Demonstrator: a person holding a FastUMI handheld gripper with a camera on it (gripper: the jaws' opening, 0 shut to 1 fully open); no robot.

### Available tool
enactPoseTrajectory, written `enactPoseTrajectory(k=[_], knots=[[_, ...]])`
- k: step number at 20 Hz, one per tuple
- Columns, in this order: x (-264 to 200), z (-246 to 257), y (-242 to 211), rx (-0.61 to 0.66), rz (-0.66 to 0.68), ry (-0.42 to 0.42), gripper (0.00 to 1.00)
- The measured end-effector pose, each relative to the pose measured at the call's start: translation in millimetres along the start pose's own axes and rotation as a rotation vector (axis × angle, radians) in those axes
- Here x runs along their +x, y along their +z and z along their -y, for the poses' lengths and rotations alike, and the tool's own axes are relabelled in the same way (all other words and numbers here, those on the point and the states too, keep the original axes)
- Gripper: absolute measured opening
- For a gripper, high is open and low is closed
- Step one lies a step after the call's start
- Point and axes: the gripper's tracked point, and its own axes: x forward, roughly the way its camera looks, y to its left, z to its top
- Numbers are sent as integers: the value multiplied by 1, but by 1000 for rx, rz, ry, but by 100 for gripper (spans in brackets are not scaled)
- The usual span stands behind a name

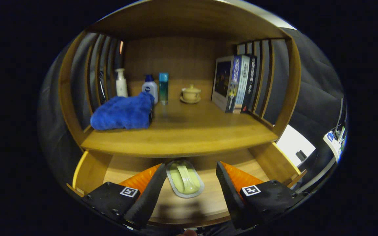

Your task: Pull open the drawer, take out the items inside it, and place them on the countertop above the cabinet.

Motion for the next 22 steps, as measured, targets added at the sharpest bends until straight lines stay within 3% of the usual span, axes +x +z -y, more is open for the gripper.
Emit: enactPoseTrajectory(k=[4,6,13,15,20,22], knots=[[35,-1,-26,-57,-180,-9,99],[43,-12,-36,-66,-244,33,99],[60,-12,-41,-22,-289,48,94],[62,-17,-46,-2,-316,77,74],[66,-16,-51,-48,-310,50,27],[63,-15,-49,-47,-295,44,23]])
